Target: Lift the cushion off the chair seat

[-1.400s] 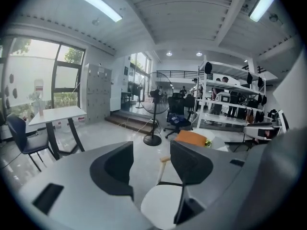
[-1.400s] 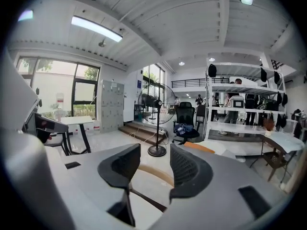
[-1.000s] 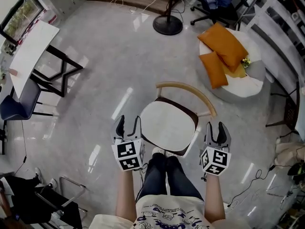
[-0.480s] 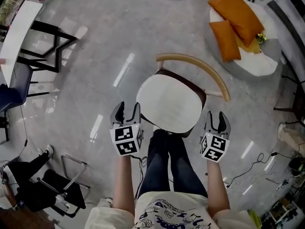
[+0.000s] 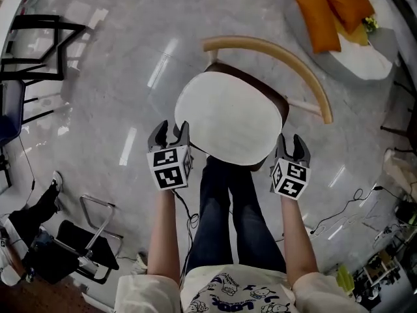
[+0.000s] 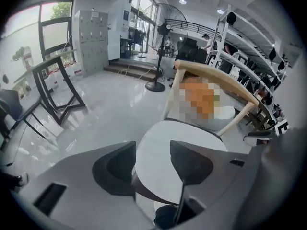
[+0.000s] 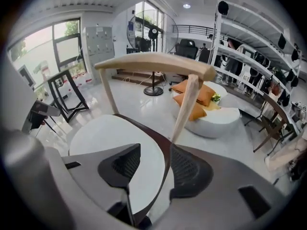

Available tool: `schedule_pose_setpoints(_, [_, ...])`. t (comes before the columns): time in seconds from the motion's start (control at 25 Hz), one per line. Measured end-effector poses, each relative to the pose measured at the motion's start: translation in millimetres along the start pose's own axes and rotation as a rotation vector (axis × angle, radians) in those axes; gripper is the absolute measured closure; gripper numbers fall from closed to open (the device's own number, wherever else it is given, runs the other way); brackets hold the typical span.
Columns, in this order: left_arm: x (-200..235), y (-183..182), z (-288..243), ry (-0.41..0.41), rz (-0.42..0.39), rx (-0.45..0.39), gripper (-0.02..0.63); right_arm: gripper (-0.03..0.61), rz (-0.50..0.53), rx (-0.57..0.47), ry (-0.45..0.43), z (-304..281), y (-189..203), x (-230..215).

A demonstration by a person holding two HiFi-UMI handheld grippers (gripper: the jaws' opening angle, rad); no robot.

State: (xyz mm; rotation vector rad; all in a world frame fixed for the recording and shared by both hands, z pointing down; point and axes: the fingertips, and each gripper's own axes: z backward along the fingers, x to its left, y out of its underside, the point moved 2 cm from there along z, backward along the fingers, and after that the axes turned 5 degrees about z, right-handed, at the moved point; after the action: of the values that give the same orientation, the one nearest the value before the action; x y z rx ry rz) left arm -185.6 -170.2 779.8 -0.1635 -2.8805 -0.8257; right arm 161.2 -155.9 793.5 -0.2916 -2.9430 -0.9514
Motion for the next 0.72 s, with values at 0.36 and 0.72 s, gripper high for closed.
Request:
schedule_pose_setpoints(0.36, [19, 52, -73, -0.013, -0.004, 0.093, 0.377, 0.373, 0.031, 0.112, -0.013, -60, 70, 0])
schedule_pose_setpoints(0.72, [39, 83, -124, -0.011, -0.025, 0.142, 0.377, 0.385, -0.002, 0.151, -0.013, -102, 106, -3])
